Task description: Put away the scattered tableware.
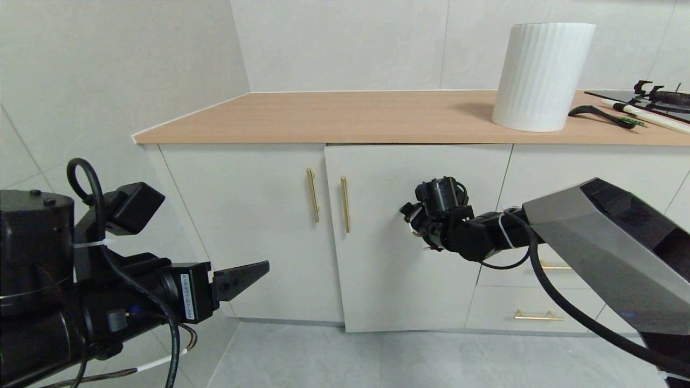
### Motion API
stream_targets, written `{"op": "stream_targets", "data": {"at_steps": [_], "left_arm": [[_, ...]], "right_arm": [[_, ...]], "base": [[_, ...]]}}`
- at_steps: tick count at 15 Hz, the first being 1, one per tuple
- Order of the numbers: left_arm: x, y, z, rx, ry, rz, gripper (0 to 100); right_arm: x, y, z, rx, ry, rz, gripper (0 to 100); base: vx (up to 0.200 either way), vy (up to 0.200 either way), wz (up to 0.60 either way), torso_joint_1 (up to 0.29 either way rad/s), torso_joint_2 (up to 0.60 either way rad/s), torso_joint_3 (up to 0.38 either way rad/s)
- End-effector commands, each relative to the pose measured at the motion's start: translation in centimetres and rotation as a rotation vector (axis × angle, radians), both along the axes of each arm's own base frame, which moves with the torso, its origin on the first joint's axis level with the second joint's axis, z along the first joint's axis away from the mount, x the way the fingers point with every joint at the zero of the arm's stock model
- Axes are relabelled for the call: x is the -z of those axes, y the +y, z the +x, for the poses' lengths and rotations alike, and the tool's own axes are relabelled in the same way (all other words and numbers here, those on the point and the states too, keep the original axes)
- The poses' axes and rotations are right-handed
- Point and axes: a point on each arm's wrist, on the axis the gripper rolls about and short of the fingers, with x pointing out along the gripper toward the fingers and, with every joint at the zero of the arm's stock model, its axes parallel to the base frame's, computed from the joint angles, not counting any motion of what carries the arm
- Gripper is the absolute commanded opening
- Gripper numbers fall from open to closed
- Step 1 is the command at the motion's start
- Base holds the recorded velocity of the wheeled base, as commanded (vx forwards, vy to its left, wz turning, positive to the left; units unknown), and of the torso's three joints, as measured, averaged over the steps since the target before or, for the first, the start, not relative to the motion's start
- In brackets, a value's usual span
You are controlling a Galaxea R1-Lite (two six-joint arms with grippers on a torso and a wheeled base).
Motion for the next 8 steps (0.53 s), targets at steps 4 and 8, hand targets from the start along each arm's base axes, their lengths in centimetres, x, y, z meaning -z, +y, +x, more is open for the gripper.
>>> {"op": "stream_targets", "data": {"at_steps": [4, 8], "left_arm": [[0.0, 0.0, 0.0, 0.0, -0.001, -0.001, 100], [0.0, 0.0, 0.0, 0.0, -0.001, -0.001, 100]], "right_arm": [[0.6, -0.5, 1.5, 0.049, -0.01, -0.009, 100], [0.6, -1.2, 2.3, 0.083, -0.003, -0.008, 100]], "base": [[0.0, 0.0, 0.0, 0.0, 0.0, 0.0], [0.0, 0.0, 0.0, 0.0, 0.0, 0.0]]}}
